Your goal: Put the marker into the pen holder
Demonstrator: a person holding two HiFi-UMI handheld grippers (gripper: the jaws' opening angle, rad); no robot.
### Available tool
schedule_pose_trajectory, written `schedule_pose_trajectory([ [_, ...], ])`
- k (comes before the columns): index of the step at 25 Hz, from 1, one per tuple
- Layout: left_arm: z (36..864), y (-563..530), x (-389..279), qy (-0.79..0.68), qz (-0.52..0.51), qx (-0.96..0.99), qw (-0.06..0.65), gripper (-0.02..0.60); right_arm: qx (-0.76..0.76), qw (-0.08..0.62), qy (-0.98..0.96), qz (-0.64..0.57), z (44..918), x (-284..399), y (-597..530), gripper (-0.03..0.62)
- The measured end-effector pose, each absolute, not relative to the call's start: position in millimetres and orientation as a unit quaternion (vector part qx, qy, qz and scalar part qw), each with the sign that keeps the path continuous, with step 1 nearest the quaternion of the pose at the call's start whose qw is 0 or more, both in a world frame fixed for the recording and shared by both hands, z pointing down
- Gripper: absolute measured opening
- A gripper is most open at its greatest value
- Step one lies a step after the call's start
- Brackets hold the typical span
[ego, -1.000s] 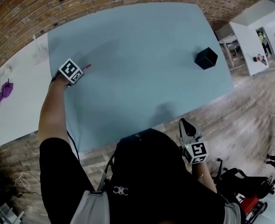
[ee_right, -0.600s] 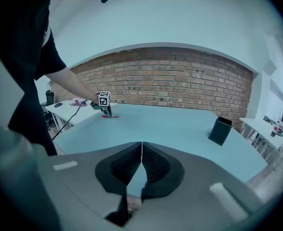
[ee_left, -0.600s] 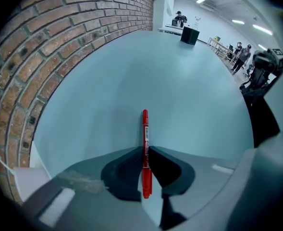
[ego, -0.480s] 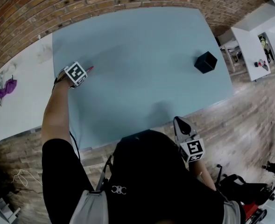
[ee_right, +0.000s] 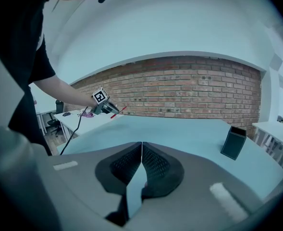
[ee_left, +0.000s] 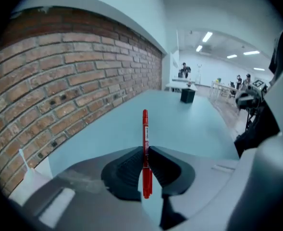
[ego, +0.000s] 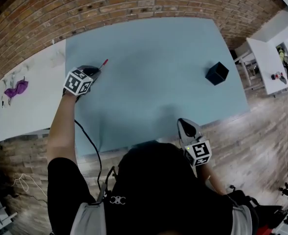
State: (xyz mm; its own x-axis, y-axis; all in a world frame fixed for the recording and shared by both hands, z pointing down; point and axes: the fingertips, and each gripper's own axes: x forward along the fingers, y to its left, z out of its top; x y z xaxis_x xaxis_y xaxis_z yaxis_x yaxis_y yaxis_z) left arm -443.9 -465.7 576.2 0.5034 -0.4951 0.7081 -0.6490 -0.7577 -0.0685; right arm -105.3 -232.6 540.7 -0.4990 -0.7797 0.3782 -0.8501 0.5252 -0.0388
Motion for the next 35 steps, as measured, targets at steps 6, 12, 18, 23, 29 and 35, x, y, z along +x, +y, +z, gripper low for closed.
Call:
schedule_pose_trajectory([
  [6,509,-432,-394,-0.361,0.24,0.9,0.033,0.049,0.459,0.13,-0.874,0.09,524,-117,-251,0.011],
  [12,455,-390,-354,-0.355,0.194,0.913,-0.046,0.049,0.463,0.079,-0.878,0.087,490,-118,-265,0.011],
  [18,436,-374,-346,-0.341,0.198,0.914,-0.1,0.049,0.486,0.064,-0.869,0.072,465,-120,-266,0.011],
  [23,443,-369,-348,-0.335,0.18,0.918,-0.113,0.049,0.516,0.072,-0.851,0.067,467,-124,-247,0.011],
  [29,459,-360,-328,-0.293,0.177,0.933,-0.111,0.049,0.559,0.077,-0.823,0.056,481,-117,-216,0.009],
  [35,457,-362,-298,-0.266,0.172,0.942,-0.115,0.049,0.585,0.082,-0.804,0.063,479,-96,-207,0.009],
])
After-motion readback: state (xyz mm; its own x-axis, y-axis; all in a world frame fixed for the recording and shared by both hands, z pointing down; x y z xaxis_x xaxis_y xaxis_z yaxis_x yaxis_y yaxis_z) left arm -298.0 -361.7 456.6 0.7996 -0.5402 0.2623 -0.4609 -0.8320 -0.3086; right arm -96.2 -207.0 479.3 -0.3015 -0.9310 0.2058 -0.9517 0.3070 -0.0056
